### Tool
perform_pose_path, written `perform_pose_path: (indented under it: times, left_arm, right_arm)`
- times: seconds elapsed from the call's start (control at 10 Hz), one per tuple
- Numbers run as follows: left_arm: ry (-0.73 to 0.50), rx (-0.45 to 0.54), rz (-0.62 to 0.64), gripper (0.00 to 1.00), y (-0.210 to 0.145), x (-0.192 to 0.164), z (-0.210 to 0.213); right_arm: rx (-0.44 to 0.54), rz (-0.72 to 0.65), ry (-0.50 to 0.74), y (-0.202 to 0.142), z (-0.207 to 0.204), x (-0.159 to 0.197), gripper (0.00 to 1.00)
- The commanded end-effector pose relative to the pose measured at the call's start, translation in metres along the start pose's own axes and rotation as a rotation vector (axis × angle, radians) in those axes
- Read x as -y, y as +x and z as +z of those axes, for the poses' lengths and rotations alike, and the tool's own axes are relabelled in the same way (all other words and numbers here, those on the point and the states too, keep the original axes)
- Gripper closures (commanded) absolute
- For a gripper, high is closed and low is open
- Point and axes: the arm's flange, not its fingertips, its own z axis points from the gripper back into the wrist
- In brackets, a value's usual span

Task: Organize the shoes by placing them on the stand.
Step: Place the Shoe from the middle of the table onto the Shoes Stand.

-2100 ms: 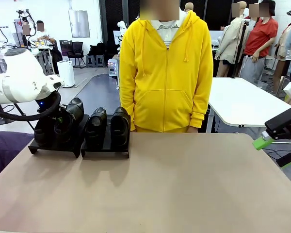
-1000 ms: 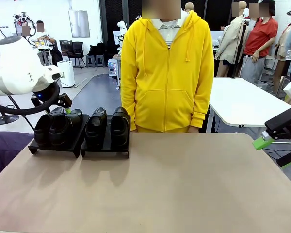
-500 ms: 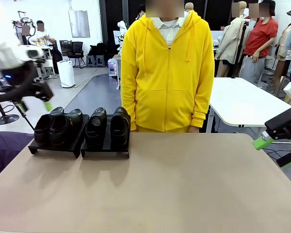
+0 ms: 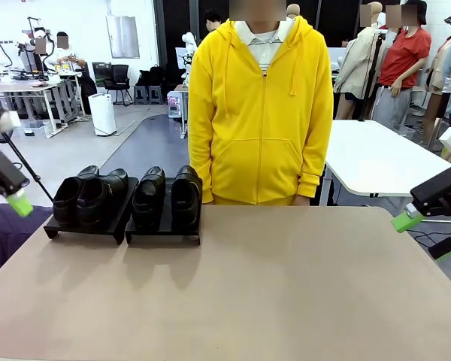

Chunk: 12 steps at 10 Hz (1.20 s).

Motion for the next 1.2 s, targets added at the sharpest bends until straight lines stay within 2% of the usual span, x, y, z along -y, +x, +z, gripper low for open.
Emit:
perform_pose_path:
  times: [0.0, 0.1, 0.2, 0.3, 1.1]
  left_arm:
    - [-0.123, -0.024, 0.097, 0.00, -0.008, -0.019, -0.011]
    - [-0.162, 0.085, 0.120, 0.00, -0.019, -0.037, -0.002]
    - [-0.173, 0.102, 0.110, 0.00, -0.010, -0.053, 0.003]
    - [-0.103, 0.003, 0.075, 0.00, -0.013, -0.020, -0.013]
    - [-0.103, 0.003, 0.075, 0.00, -0.013, -0.020, -0.013]
  right_arm:
    - [0.003, -0.011, 0.027, 0.001, 0.002, -0.004, 0.00]
    - [0.003, -0.011, 0.027, 0.001, 0.002, -0.004, 0.00]
    - [0.003, -0.011, 0.027, 0.001, 0.002, -0.004, 0.00]
    - [0.003, -0.011, 0.027, 0.001, 0.002, -0.004, 0.00]
    - [0.003, -0.011, 0.027, 0.001, 0.002, -0.004, 0.00]
